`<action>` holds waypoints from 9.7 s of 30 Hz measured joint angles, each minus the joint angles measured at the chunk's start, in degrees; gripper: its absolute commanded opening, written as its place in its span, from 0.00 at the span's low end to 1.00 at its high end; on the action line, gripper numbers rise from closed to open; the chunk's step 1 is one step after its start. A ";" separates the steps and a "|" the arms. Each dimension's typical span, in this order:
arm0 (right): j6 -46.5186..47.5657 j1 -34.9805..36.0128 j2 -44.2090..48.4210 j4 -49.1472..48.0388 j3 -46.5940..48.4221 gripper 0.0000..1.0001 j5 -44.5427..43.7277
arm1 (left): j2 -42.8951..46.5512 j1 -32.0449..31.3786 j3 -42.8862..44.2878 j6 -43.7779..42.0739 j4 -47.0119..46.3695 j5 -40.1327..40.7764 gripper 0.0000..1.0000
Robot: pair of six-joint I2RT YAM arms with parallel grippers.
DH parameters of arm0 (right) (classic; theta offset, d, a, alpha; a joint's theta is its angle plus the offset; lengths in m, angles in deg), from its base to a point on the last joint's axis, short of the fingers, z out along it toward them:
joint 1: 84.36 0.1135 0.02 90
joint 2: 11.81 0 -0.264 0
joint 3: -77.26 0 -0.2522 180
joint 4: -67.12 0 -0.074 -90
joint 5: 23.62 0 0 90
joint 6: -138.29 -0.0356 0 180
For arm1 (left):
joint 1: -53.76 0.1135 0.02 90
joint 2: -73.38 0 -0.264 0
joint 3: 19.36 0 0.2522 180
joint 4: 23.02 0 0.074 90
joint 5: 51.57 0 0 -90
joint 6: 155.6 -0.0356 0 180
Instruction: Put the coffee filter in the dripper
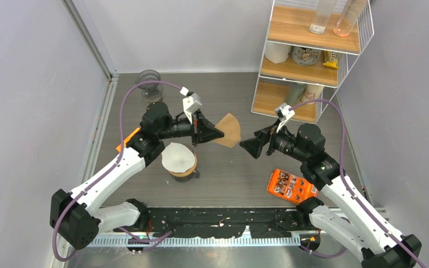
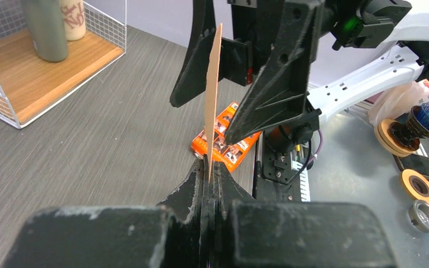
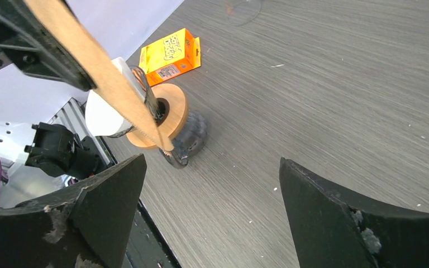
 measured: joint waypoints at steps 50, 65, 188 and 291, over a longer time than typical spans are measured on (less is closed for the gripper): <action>-1.11 -0.63 -4.96 -6.36 1.79 0.95 9.88 | 0.02 0.20 -0.74 0.70 -2.27 -3.76 0.00; 2.05 -0.63 -1.95 1.97 2.54 0.95 -0.09 | -0.15 0.20 -0.74 1.51 -2.82 -3.96 0.00; 1.49 9.88 -16.83 13.68 15.72 0.05 -28.37 | -20.31 -10.38 25.16 11.41 17.35 29.35 1.00; -1.95 12.13 -14.47 15.45 16.44 0.19 -46.07 | -28.11 -20.92 37.75 2.97 37.99 66.18 0.09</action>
